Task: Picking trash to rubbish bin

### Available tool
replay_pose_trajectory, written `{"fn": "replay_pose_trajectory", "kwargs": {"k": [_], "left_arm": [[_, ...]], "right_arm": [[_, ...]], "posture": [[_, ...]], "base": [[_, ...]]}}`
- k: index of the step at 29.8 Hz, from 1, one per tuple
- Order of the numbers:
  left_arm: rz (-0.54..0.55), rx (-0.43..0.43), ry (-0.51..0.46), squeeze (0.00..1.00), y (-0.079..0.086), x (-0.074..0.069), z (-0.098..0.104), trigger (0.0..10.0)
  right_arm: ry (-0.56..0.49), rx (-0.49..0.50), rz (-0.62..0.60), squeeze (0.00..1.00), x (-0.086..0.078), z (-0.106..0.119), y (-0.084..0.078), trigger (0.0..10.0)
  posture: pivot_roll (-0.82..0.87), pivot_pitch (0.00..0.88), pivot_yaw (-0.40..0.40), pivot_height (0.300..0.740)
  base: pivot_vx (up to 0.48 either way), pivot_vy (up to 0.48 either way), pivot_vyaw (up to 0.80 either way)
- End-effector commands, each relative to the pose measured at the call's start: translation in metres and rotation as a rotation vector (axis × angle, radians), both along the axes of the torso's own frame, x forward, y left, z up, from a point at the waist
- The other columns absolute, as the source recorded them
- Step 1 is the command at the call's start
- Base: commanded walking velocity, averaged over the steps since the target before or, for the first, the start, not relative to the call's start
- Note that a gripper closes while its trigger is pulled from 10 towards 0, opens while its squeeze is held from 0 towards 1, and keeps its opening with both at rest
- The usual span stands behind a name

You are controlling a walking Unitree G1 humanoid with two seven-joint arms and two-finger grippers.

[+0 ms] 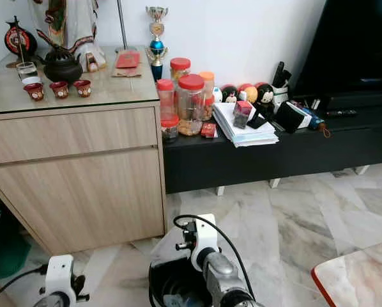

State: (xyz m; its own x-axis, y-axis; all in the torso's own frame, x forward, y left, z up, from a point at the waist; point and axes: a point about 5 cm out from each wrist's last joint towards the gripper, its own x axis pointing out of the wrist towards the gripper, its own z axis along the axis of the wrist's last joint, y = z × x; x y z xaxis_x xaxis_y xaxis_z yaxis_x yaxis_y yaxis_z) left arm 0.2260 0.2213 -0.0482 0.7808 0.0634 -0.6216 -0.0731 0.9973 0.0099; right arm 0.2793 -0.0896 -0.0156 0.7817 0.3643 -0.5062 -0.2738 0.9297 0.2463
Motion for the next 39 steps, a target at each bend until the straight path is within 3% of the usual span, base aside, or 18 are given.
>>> {"fn": "replay_pose_trajectory", "kwargs": {"k": [1, 10, 14, 18, 32, 39], "left_arm": [[-0.068, 0.001, -0.047, 0.00, -0.009, 0.012, 0.007, 10.0], [-0.251, -0.105, -0.127, 0.00, -0.044, 0.032, 0.020, 10.0], [-0.373, -0.146, -0.130, 0.00, -0.063, 0.032, 0.021, 10.0], [-0.435, -0.178, -0.125, 0.00, -0.072, 0.027, 0.018, 10.0], [-0.500, -0.229, -0.106, 0.00, -0.078, 0.012, 0.011, 10.0], [-0.507, -0.236, -0.101, 0.00, -0.078, 0.007, 0.009, 10.0]], "right_arm": [[-0.031, -0.027, -0.002, 0.00, 0.007, 0.007, 0.000, 10.0], [-0.052, -0.071, -0.018, 0.00, 0.016, 0.013, -0.002, 10.0], [-0.054, -0.106, -0.017, 0.00, 0.017, 0.014, -0.004, 10.0], [-0.051, -0.134, -0.019, 0.00, 0.017, 0.013, -0.006, 10.0], [-0.028, -0.192, -0.047, 0.00, 0.014, 0.008, -0.015, 10.0], [0.019, -0.230, -0.060, 0.00, -0.001, -0.007, -0.030, 10.0]], "posture": [[0.09, 0.000, -0.051, 0.740], [0.09, 0.029, -0.057, 0.740], [0.10, 0.066, -0.061, 0.740], [0.11, 0.090, -0.057, 0.740], [0.12, 0.145, -0.048, 0.740], [0.12, 0.154, -0.041, 0.740]], "base": [[0.000, 0.000, 0.00], [0.000, 0.000, 0.00], [0.000, 0.000, 0.00], [0.000, 0.000, 0.00], [0.000, 0.000, 0.00], [0.000, 0.000, 0.00]]}}
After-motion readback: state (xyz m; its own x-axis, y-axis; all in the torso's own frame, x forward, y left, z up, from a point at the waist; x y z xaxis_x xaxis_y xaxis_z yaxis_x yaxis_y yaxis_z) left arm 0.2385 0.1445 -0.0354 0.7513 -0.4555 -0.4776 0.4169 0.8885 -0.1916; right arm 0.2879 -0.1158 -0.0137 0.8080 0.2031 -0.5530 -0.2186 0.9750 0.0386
